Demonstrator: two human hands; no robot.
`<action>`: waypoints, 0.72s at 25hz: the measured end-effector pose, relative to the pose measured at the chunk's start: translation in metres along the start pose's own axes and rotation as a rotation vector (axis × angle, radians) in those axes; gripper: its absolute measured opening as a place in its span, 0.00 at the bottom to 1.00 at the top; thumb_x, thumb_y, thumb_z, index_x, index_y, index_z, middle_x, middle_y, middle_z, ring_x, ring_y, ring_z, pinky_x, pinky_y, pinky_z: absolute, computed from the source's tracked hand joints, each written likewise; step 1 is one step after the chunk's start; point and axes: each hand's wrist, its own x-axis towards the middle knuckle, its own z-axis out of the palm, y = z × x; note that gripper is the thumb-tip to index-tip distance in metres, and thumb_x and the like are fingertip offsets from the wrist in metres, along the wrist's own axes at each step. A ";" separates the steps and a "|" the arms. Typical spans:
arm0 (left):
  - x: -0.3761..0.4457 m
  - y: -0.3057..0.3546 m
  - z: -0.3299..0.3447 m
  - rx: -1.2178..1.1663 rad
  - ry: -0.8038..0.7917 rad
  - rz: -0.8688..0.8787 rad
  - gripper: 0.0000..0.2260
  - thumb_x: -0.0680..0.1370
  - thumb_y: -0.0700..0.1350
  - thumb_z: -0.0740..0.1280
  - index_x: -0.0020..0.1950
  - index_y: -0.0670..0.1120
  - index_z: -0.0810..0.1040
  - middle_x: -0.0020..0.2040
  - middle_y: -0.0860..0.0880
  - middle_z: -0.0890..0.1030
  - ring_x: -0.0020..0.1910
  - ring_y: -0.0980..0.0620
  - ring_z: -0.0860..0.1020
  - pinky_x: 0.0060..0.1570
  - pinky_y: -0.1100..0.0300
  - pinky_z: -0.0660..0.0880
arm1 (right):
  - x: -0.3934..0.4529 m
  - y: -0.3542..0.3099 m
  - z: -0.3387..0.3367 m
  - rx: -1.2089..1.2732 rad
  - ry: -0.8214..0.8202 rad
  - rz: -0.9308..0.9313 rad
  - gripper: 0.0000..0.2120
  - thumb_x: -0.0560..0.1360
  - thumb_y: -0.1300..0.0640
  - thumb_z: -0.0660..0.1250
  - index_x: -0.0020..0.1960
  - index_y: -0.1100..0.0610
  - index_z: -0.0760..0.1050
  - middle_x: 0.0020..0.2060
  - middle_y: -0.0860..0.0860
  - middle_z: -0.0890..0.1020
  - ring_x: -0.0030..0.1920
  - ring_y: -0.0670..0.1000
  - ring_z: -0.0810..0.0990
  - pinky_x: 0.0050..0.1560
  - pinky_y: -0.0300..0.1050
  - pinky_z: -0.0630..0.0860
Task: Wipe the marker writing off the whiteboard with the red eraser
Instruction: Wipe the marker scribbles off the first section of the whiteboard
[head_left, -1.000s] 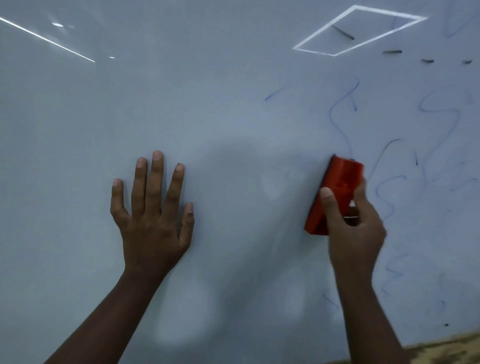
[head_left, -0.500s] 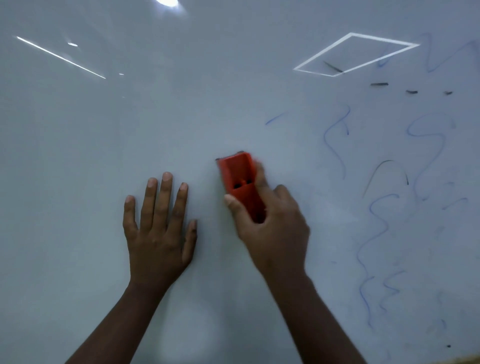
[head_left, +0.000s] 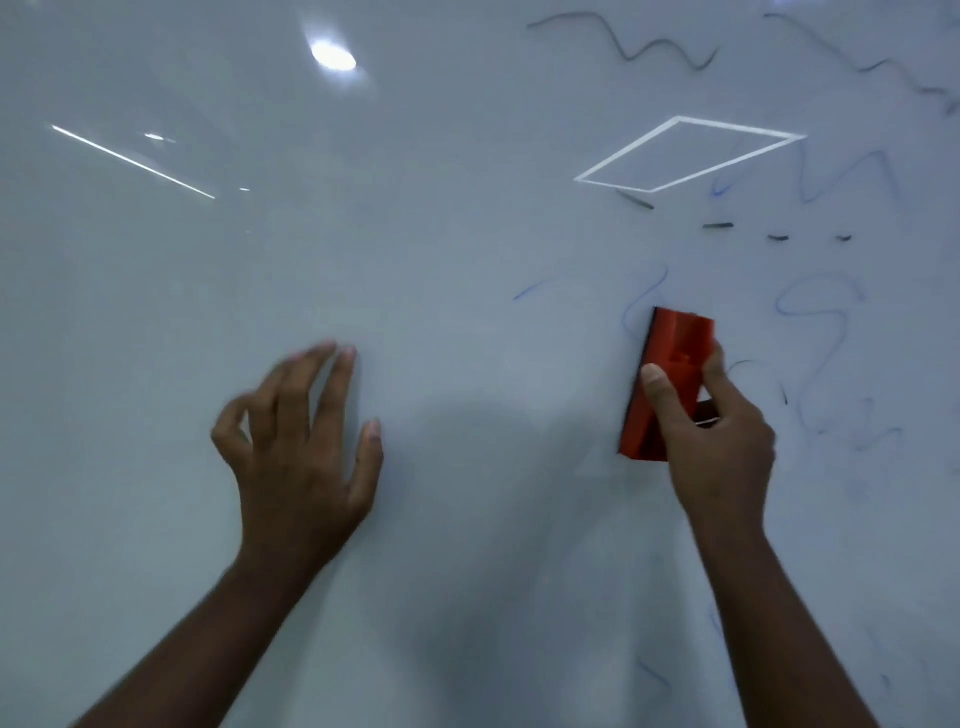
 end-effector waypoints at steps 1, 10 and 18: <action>0.024 -0.004 -0.001 -0.003 0.014 -0.001 0.27 0.84 0.51 0.62 0.82 0.42 0.68 0.80 0.41 0.69 0.80 0.41 0.65 0.71 0.40 0.60 | -0.006 -0.011 0.008 -0.044 0.000 -0.062 0.36 0.75 0.29 0.66 0.79 0.43 0.67 0.47 0.52 0.80 0.47 0.56 0.81 0.51 0.52 0.78; 0.092 -0.025 0.014 0.078 -0.050 0.042 0.30 0.88 0.54 0.51 0.87 0.42 0.49 0.87 0.41 0.50 0.87 0.43 0.48 0.82 0.35 0.45 | -0.059 -0.094 0.077 -0.189 -0.031 -0.459 0.37 0.77 0.29 0.60 0.80 0.46 0.66 0.41 0.47 0.73 0.42 0.50 0.76 0.37 0.44 0.74; 0.091 -0.028 0.016 0.048 0.009 0.060 0.30 0.87 0.52 0.55 0.87 0.41 0.55 0.87 0.40 0.54 0.86 0.42 0.52 0.82 0.34 0.49 | 0.004 -0.054 0.027 -0.072 0.006 -0.178 0.36 0.70 0.25 0.67 0.76 0.35 0.69 0.43 0.47 0.80 0.44 0.52 0.81 0.48 0.51 0.79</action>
